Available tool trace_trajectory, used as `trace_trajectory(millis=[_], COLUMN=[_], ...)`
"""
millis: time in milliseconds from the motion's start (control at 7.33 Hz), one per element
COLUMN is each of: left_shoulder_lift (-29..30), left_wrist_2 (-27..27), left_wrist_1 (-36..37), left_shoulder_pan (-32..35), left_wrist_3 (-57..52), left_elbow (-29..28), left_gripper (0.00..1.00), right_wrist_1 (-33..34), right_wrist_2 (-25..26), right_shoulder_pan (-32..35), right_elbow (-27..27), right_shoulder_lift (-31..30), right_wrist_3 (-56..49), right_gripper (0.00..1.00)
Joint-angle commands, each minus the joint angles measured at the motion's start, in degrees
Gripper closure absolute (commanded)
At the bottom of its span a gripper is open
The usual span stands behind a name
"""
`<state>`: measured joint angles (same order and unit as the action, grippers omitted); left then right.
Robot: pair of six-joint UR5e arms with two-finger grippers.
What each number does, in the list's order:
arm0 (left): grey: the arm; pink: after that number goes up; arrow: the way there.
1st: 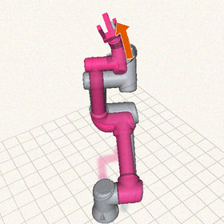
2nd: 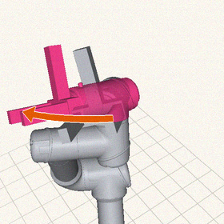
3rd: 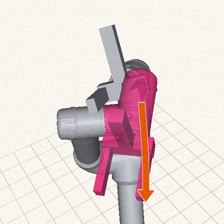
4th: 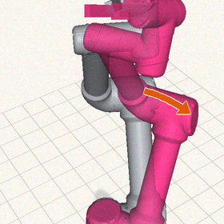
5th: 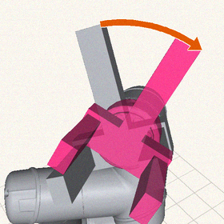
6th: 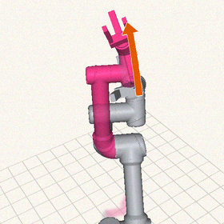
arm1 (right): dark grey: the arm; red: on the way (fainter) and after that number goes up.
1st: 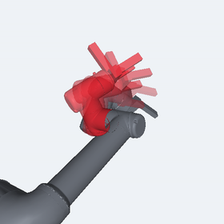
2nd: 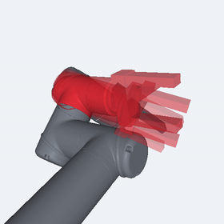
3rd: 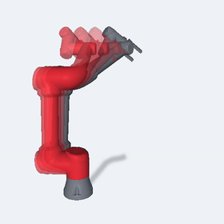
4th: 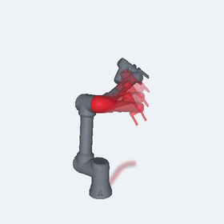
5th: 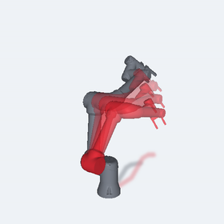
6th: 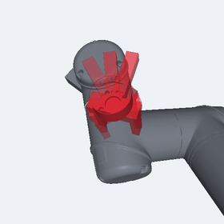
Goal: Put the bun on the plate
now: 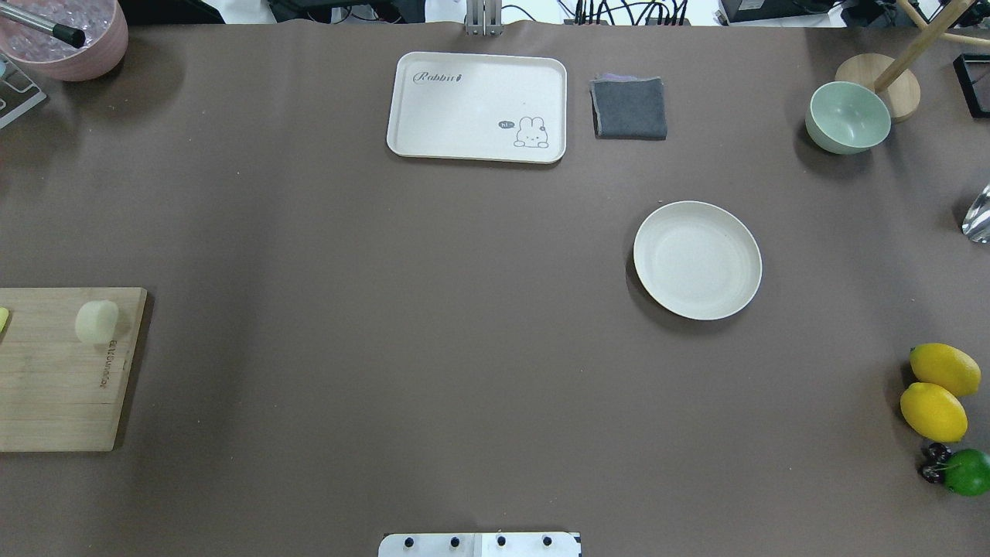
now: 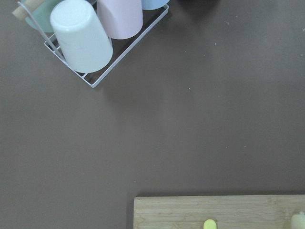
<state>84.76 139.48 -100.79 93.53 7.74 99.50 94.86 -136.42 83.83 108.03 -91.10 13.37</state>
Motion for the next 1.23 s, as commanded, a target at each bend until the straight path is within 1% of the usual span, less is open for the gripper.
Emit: trace_trajectory(millis=[0, 136, 273, 409, 545, 682, 818, 955, 1091], left_shoulder_lift=[-2.0, -2.9, -2.8, -2.4, -2.3, -2.4, -2.4, -2.4, -2.3], left_wrist_2=[2.3, 2.0, 2.0, 1.9, 1.9, 1.9, 1.9, 1.9, 1.9], left_wrist_1=[-7.7, -13.7, -15.0, -15.1, -15.1, -15.1, -15.1, -15.1, -15.1], left_shoulder_pan=[-0.1, -0.1, 0.0, 0.0, 0.0, 0.0, 0.0, 0.0, 0.0], left_wrist_3=[-0.2, 0.3, 0.3, 0.3, 0.3, 0.4, 0.3, 0.3, 0.3], left_elbow=[-1.0, -2.6, -4.0, -4.3, -4.2, -4.6, -4.8, -4.8, -5.0], left_gripper=[0.02, 0.02, 0.02, 0.02, 0.02, 0.02, 0.02, 0.02, 0.02], right_wrist_1=[-5.9, -14.6, -24.5, -30.9, -33.3, -33.4, -33.4, -33.9, -34.3], right_wrist_2=[0.3, 1.8, 5.3, 8.8, 10.7, 13.7, 17.3, 18.9, 18.8], right_shoulder_pan=[-8.4, -13.3, -18.5, -23.0, -26.2, -29.7, -33.7, -36.2, -36.5], right_elbow=[1.8, -0.2, -3.1, -6.4, -8.8, -10.1, -10.3, -11.4, -11.5], right_shoulder_lift=[1.6, 1.7, 2.2, 3.6, 5.6, 7.7, 8.9, 9.1, 8.8], right_wrist_3=[9.1, 17.4, 24.6, 30.9, 34.4, 37.1, 39.9, 42.0, 42.4], right_gripper=[0.00, 0.00, 0.00, 0.00, 0.00, 0.00, 0.00, 0.00, 0.00])
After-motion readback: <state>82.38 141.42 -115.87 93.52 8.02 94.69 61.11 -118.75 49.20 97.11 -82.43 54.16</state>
